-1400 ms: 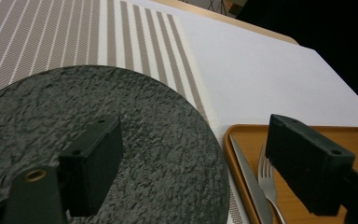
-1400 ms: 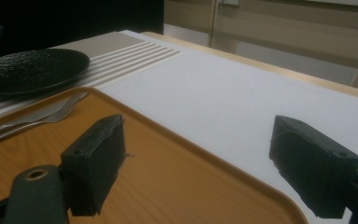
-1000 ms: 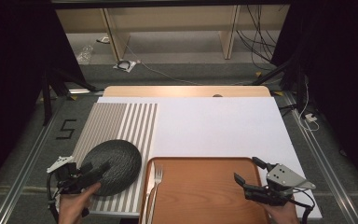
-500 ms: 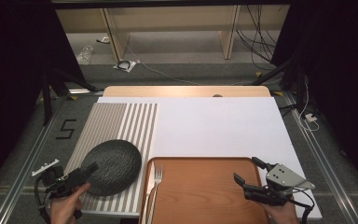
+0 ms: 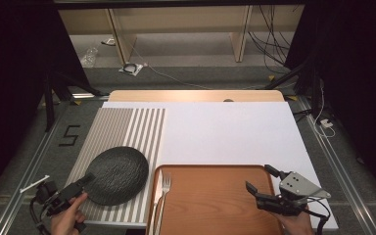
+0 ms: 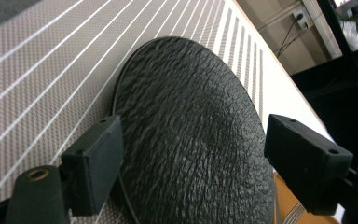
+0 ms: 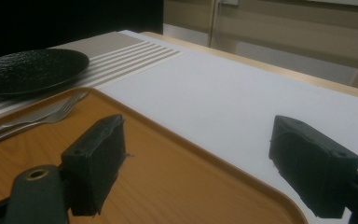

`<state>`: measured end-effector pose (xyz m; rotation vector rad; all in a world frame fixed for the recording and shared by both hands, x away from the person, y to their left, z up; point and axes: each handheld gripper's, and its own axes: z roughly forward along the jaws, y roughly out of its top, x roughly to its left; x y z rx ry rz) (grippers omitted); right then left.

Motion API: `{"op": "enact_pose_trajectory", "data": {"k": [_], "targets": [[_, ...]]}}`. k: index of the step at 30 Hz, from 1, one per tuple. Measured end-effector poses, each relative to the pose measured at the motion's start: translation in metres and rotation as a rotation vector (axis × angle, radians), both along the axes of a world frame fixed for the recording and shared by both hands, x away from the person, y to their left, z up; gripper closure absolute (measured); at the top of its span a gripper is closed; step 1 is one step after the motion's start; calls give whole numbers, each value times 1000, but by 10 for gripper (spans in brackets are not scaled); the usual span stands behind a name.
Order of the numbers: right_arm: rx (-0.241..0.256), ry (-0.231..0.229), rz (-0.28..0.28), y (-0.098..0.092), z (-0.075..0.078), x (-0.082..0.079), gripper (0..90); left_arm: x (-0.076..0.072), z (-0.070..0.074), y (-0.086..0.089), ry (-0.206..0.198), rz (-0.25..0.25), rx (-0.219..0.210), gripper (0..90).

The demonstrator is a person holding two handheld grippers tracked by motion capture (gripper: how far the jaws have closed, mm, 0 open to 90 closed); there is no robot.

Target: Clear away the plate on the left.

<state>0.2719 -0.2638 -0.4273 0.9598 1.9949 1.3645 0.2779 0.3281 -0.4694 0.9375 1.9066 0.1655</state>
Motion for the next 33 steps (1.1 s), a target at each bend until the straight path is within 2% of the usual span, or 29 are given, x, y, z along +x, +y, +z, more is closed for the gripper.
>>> {"op": "enact_pose_trajectory", "data": {"k": [2,3,5,10,14,17,21,24,26,30,31,33], "targets": [[5,-5,1,0,0,0,195,-2,-3,1,9,5,-41,201],[3,-2,2,0,0,0,195,-3,-6,1,20,18,-77,202],[4,-3,3,1,0,0,195,-4,-7,0,25,32,-93,203],[4,-4,4,1,0,0,195,-7,-8,-3,29,39,-101,205],[3,-6,5,1,0,0,195,-10,-8,-4,31,67,-102,205],[1,-5,5,1,0,0,195,-12,-10,-5,35,85,-119,205],[-2,-6,4,1,0,0,195,-14,-15,-5,54,95,-164,206],[7,-7,3,0,1,0,196,-18,-17,-7,51,134,-204,214],[2,-7,5,0,0,0,195,-19,-19,-6,57,119,-232,216],[1,-7,5,1,1,0,196,-22,-26,-7,79,132,-307,220],[-2,-8,4,1,0,0,196,-22,-27,-7,80,133,-309,223],[1,-6,5,1,0,0,195,-22,-28,-8,85,121,-343,226]]}}
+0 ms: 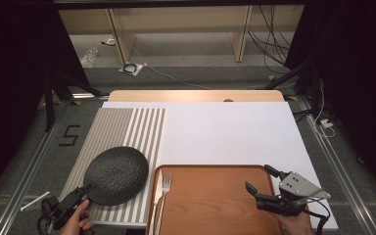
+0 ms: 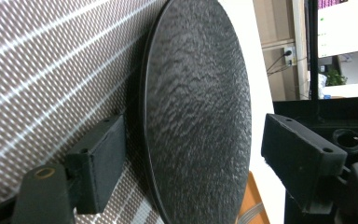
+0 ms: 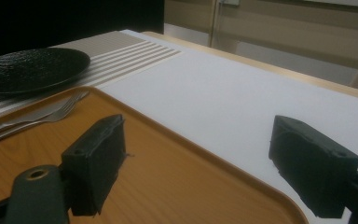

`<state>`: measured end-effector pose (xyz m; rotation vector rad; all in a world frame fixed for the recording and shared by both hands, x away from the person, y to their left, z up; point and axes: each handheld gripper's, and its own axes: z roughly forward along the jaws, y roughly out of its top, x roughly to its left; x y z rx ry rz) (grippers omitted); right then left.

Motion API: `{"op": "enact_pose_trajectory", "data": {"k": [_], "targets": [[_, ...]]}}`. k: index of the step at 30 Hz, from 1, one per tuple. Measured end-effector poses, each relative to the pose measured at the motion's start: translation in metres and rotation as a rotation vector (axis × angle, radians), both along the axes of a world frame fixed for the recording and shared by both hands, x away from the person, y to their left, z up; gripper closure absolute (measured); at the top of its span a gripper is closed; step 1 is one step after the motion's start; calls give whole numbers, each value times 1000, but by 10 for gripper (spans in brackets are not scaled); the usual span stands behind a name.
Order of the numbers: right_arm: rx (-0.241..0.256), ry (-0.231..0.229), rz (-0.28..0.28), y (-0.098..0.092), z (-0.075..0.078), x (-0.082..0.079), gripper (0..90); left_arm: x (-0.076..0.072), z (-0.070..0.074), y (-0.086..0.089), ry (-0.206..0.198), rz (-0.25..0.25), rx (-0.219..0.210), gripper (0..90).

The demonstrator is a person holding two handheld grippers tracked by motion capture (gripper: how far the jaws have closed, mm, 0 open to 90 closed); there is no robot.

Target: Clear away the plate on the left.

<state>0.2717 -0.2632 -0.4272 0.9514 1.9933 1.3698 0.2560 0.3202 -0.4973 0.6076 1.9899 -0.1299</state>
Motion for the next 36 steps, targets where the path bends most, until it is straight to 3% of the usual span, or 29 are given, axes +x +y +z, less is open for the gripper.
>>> {"op": "enact_pose_trajectory", "data": {"k": [3,4,12,17,28,36], "targets": [[-1,-2,1,0,0,0,196,-1,-3,-1,-1,4,-39,238],[-1,-2,0,0,0,0,196,-1,-5,-1,-2,8,-81,241],[-1,1,-1,0,0,1,196,-2,-13,-6,-2,14,-173,324],[2,1,1,0,0,1,196,-3,-17,-10,-7,44,-219,371],[-1,4,-3,1,-1,2,196,-1,-22,-15,0,57,-250,449],[-4,4,0,1,-1,2,197,2,-25,-19,2,53,-242,477]]}}
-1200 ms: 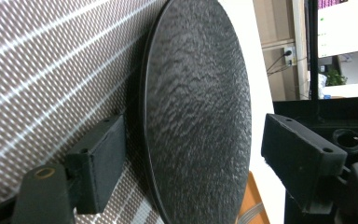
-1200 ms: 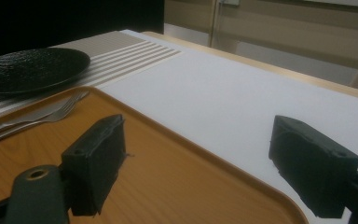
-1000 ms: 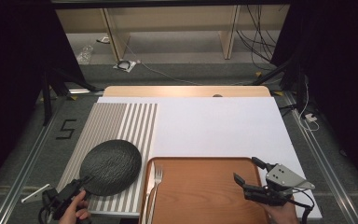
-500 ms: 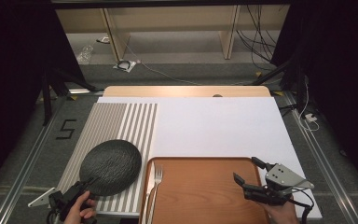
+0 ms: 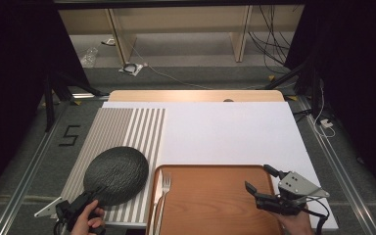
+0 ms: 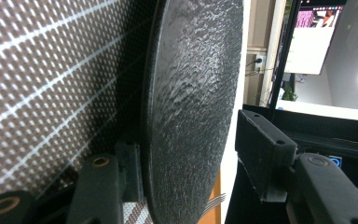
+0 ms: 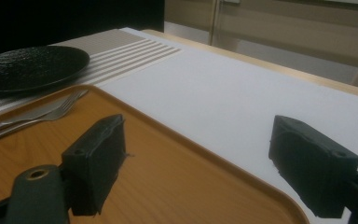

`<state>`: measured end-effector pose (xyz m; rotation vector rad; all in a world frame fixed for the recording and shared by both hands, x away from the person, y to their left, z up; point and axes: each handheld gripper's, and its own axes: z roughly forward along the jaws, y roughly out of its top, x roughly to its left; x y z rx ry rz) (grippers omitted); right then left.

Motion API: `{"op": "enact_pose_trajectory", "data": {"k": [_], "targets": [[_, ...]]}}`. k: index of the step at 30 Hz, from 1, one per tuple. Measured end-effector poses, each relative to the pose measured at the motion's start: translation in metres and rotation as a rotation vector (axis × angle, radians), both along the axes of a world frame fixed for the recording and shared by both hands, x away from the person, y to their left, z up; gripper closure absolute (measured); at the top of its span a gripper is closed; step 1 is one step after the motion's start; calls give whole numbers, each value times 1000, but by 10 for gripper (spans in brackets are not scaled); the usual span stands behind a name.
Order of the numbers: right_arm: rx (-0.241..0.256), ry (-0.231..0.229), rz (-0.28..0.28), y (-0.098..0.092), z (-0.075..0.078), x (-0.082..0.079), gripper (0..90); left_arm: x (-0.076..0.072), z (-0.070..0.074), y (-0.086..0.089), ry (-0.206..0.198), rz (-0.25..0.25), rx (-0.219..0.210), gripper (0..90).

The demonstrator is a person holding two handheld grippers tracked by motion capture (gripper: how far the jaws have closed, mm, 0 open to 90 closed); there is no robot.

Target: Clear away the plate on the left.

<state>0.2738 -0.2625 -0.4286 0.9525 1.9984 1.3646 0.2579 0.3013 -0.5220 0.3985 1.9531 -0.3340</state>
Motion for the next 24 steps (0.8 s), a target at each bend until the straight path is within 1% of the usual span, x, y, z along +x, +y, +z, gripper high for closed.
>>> {"op": "enact_pose_trajectory", "data": {"k": [4,7,8,9,14,15,16,17,18,21,24], "targets": [[1,0,1,0,1,0,197,0,-2,-1,18,7,2,535],[0,-1,1,0,0,0,197,-1,-3,-1,26,19,-6,595],[2,-1,1,0,0,0,197,-2,-3,-1,25,21,-5,634],[2,-1,1,0,0,0,197,-2,-3,-1,22,23,-2,634],[2,-1,0,0,0,0,197,-3,-2,-1,25,24,8,729],[1,-1,0,0,0,0,197,-3,-2,-1,26,27,11,778],[3,-2,0,0,0,0,197,-3,-2,-1,22,28,13,799],[3,-2,0,0,0,0,197,-3,-2,-1,19,28,14,799],[3,0,1,0,0,0,197,-3,-2,-2,15,28,9,834],[2,-1,1,-1,0,0,197,-3,-2,-2,-1,21,4,834],[2,-1,2,-1,0,0,197,-3,-2,-2,-6,16,7,835]]}}
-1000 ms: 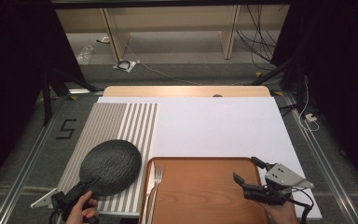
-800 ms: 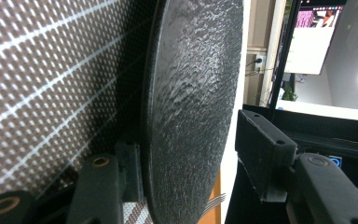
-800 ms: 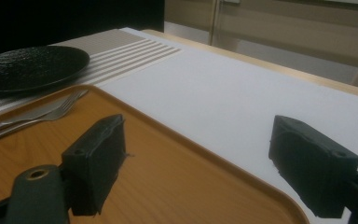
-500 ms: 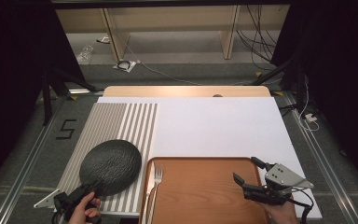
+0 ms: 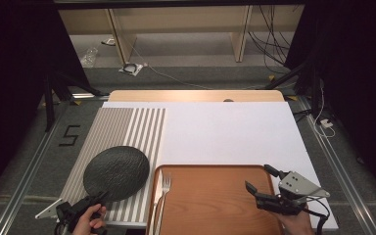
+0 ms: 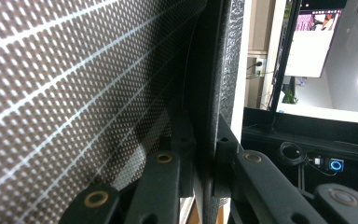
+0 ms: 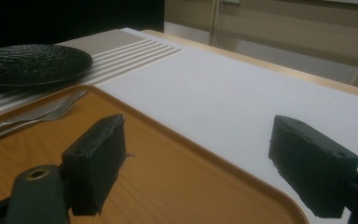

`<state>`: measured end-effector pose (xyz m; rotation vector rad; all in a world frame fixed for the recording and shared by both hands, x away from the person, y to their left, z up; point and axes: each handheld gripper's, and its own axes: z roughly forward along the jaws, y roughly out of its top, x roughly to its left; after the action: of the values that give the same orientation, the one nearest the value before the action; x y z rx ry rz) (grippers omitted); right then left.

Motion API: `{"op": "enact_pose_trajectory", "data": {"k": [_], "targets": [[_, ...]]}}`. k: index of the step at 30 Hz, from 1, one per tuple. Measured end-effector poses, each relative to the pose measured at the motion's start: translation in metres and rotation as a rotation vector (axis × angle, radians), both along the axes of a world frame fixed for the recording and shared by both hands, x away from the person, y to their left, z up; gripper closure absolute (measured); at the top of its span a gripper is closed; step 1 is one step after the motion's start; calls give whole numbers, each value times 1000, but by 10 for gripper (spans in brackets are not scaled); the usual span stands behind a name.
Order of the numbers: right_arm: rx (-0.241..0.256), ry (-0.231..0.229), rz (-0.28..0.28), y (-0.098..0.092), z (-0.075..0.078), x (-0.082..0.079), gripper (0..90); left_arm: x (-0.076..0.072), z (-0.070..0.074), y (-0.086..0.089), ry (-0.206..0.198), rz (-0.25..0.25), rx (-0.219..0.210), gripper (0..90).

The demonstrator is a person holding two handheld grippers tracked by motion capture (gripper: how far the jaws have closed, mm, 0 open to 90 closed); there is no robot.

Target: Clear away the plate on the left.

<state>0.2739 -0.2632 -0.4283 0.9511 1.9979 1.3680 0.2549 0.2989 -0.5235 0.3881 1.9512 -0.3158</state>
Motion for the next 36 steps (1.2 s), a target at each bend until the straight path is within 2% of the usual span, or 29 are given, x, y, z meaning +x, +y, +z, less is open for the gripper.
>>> {"op": "enact_pose_trajectory", "data": {"k": [9,17,19,23,27,36], "targets": [[3,3,0,-1,0,0,197,2,1,-1,-13,-7,18,835],[6,1,1,0,0,0,197,1,0,0,-36,0,-20,838],[4,4,0,-1,0,0,197,2,0,-1,-44,-7,-34,838],[3,0,2,0,0,0,196,3,2,-3,-53,-36,-29,837],[7,0,2,-1,0,0,196,4,2,-6,-67,-52,-55,837],[5,4,-1,0,0,0,196,5,6,-11,-96,-84,-51,837]]}}
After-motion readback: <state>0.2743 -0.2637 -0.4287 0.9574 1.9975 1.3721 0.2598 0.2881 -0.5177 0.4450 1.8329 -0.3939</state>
